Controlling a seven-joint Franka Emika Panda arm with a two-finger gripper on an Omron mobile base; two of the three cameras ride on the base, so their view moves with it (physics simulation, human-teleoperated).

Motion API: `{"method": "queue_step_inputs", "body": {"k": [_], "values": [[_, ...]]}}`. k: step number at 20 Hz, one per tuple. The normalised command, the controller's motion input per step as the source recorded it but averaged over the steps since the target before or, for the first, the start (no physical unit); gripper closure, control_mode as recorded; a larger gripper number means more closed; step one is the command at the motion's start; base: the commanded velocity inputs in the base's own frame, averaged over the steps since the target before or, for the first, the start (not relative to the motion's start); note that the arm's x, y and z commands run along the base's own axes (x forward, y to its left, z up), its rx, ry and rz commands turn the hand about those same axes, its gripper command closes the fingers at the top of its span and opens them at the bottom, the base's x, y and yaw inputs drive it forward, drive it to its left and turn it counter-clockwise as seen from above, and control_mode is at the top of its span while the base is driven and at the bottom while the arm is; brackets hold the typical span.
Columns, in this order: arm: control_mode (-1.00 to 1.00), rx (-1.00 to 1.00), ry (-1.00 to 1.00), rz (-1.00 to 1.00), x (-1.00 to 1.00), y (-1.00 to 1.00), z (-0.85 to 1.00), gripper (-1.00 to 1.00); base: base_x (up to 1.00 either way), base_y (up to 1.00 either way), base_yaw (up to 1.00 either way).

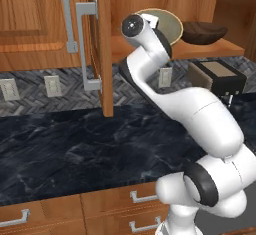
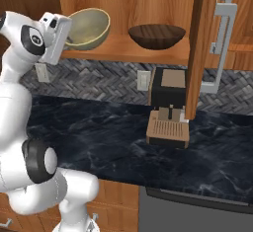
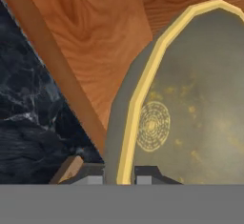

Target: Pick up the bowls from the cabinet and place each bowl in front of a stool on the dining counter.

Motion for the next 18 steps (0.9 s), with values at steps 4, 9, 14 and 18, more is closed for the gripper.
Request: {"method": "queue_step_inputs", "body": {"k": [4,9,14,18], "values": [[-1.00,0.06,0.16,0.00,-1.00,-0.06,0.00,1.00,0.00,0.00,0.00],[-1.00,0.10,0.26,0.00,-1.00,-0.05,0.00,1.00,0.00,0.00,0.00],[-1.00,0.04,0.12,0.00,-1.00,-0.06,-0.30,1.00,0.00,0.00,0.00],[-1.00,0.00,0.02,0.00,-0.96,-0.17,-0.68,1.00,0.00,0.00,0.00]]}}
